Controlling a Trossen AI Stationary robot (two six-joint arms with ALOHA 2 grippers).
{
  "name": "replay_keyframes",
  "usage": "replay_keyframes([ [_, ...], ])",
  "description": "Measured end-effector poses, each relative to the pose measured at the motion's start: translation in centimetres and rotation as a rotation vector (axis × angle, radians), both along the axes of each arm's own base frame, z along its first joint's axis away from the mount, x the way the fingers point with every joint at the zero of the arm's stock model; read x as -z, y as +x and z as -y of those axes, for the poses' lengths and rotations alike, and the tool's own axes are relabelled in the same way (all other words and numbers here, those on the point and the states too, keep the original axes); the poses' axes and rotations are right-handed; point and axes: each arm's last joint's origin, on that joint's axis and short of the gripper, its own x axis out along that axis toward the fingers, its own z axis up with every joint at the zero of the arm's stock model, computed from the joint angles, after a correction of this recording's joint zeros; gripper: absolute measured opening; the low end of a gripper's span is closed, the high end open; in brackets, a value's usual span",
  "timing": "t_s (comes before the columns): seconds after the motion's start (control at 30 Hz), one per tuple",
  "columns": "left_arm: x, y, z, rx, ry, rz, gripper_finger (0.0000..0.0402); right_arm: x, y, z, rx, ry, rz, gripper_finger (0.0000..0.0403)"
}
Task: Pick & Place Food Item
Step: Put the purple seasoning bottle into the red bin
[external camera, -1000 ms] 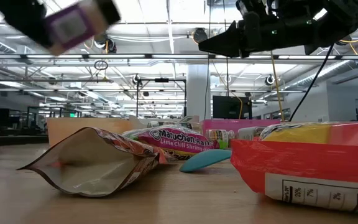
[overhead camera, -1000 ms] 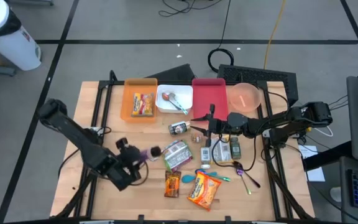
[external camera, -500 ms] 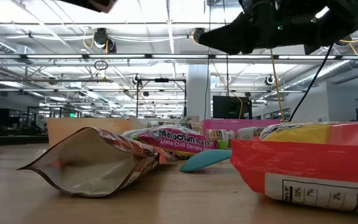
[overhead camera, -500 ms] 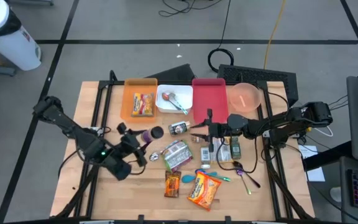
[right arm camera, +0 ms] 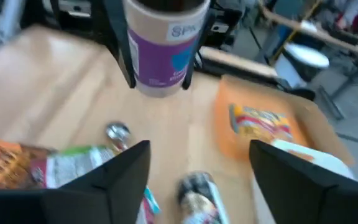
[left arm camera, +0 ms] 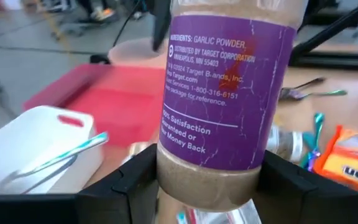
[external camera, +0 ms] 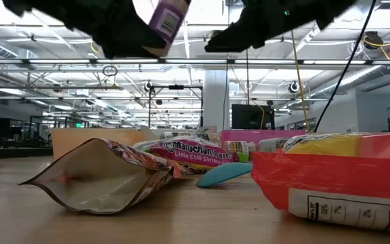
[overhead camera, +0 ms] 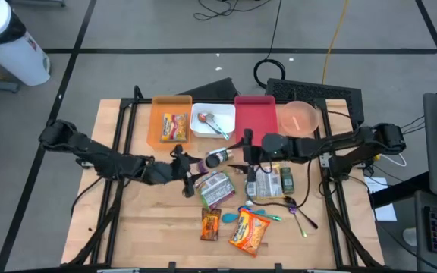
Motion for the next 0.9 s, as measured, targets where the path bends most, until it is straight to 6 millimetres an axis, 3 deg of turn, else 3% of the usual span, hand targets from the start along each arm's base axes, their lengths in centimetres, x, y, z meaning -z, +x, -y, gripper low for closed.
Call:
replay_keyframes([
  [0.2, 1.7, -0.5, -2.2, 0.07, -0.047, 0.066, 0.02, -3.4, 0.8, -0.3, -0.023, -0.08, 0.006, 0.0325],
  [0.37, 2.3, -0.5, -2.8, 0.075, -0.078, 0.088, 0.0211, -6.2, 1.1, -0.1, -0.022, -0.083, 0.0, 0.0335],
  [0.63, 3.2, 1.1, -3.1, 0.093, -0.08, 0.064, 0.0201, -8.1, 1.2, 0.3, -0.152, 0.06, -0.028, 0.0324],
  [0.9, 4.5, 3.4, -3.8, 0.135, -0.062, 0.088, 0.0213, -8.0, 0.9, 3.0, -0.072, 0.188, -0.072, 0.0323],
])
